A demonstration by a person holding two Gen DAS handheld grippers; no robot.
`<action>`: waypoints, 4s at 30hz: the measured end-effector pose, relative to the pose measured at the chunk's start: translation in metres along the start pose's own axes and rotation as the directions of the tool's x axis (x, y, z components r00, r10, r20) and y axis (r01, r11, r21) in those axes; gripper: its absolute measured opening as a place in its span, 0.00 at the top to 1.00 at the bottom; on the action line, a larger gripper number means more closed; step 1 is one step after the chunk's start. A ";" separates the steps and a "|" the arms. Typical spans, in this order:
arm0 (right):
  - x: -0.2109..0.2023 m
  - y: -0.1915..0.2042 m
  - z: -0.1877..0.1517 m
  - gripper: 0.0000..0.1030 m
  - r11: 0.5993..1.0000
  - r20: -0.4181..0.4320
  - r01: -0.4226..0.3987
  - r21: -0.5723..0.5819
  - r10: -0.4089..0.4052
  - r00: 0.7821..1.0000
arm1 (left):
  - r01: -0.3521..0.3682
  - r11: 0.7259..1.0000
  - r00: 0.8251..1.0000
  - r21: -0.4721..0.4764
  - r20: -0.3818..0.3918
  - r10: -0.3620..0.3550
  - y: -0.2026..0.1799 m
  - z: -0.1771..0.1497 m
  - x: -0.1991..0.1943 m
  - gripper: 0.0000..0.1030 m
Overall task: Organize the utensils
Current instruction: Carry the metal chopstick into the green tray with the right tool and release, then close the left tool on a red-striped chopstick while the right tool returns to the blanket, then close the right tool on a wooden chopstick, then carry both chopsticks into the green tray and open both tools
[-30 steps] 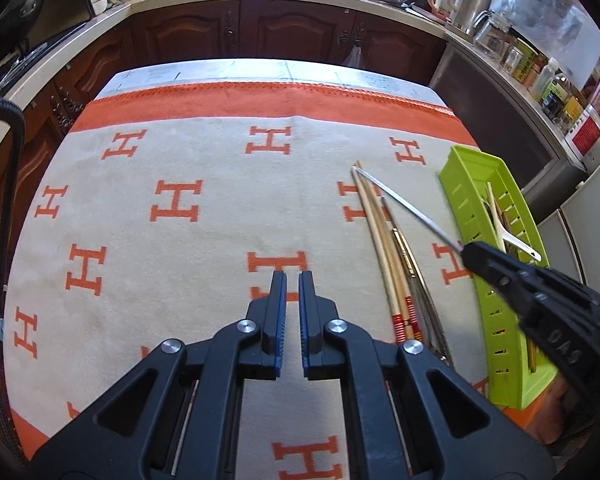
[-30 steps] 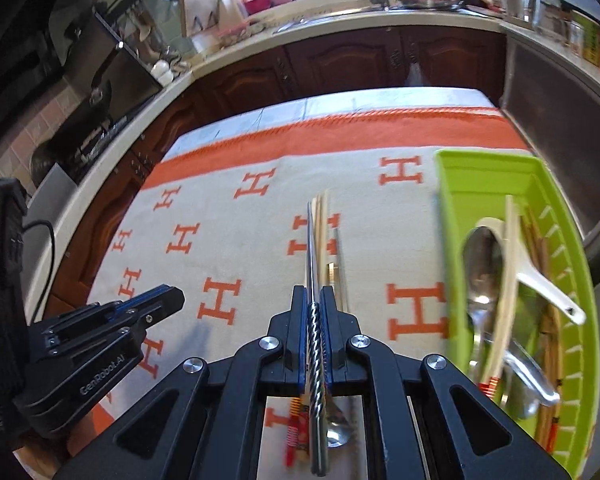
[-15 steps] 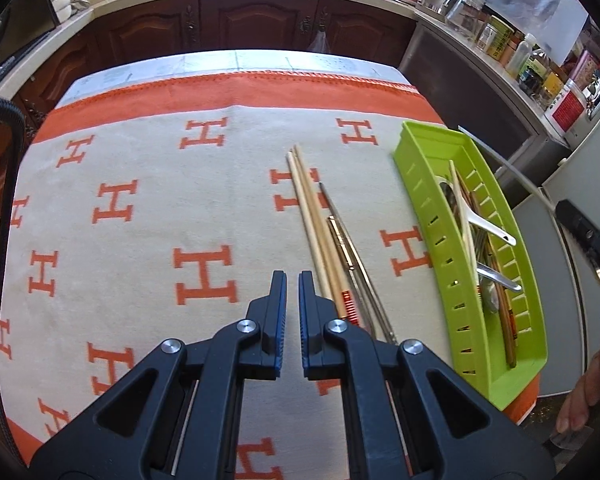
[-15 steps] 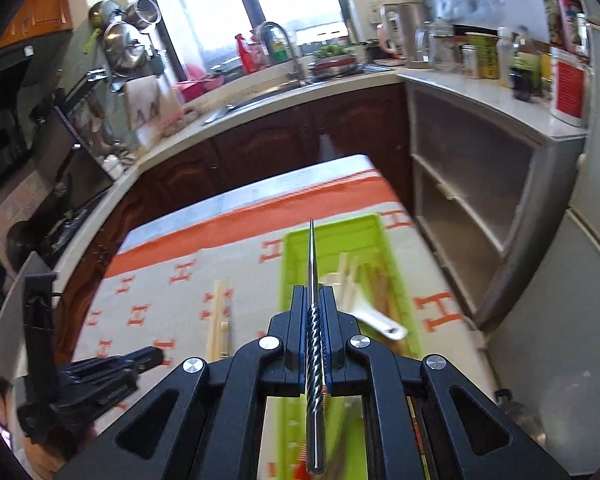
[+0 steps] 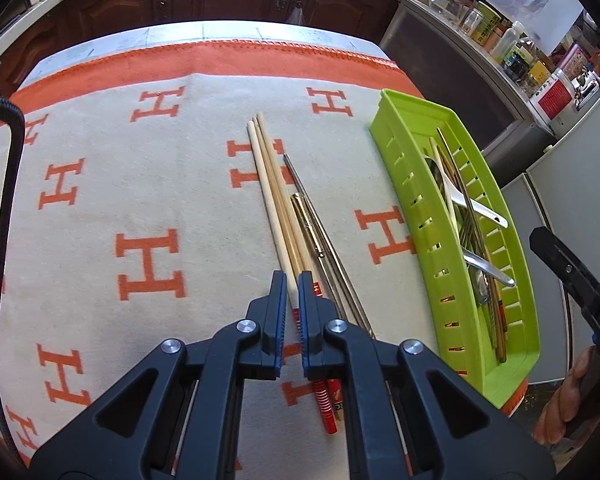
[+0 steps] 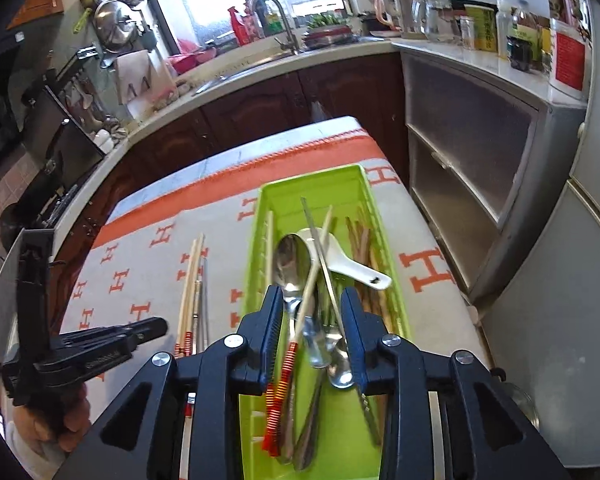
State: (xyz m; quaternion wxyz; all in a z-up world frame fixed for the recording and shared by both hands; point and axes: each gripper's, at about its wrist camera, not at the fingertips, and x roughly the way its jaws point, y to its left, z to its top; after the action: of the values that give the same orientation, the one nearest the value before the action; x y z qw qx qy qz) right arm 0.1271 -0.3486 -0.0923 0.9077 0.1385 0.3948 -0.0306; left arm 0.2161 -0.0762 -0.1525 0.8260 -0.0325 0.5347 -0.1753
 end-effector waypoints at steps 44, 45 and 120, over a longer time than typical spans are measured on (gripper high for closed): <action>0.051 0.115 -0.023 0.71 0.972 -0.128 -0.152 -0.178 0.130 0.983 | -0.087 0.994 0.994 -0.064 0.063 0.091 0.022 -0.003 0.006 0.97; 0.054 0.118 -0.022 0.71 0.972 -0.132 -0.154 -0.179 0.131 0.983 | -0.087 0.994 0.994 -0.067 0.066 0.092 0.025 -0.003 0.004 0.97; 0.033 0.071 0.002 0.94 0.994 -0.023 -0.106 -0.010 0.106 0.994 | 0.097 0.994 0.985 0.051 0.136 -0.103 -0.059 0.005 -0.072 0.97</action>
State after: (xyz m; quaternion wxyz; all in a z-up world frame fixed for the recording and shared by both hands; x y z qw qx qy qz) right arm 0.1631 -0.2792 -0.0987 0.9043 0.1545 0.3974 0.0213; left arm 0.1793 -0.1086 -0.0729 0.8518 -0.0531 0.4696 -0.2259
